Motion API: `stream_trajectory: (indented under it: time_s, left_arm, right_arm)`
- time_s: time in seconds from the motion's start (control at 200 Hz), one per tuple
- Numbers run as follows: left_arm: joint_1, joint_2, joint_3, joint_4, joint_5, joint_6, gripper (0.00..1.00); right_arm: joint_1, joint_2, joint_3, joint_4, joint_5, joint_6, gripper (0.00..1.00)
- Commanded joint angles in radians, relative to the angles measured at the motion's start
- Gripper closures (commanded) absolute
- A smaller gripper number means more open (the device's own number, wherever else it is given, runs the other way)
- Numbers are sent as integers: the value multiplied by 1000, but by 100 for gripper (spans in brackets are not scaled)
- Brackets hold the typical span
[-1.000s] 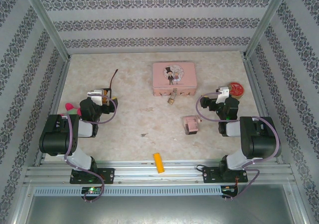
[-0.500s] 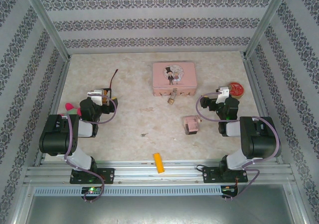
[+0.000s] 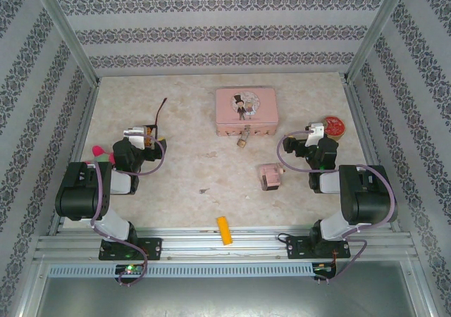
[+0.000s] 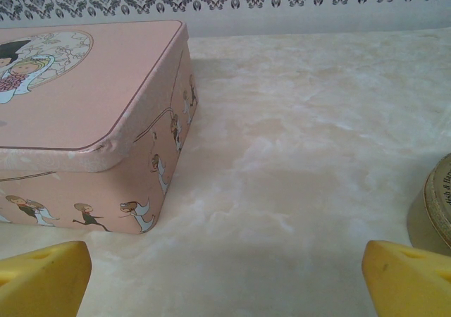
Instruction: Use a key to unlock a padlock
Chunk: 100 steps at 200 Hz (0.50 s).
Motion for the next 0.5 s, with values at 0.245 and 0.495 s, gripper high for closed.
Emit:
stream_trajectory:
  time_s: [0.245, 0.495]
  left_arm:
    - [7, -260, -2, -180, -123, -37, 1]
    - [-3, -475, 117, -480, -122, -308, 1]
  right_arm:
    - [4, -207, 71, -236, 63, 12, 2]
    - [4, -301, 298, -726, 144, 187, 2]
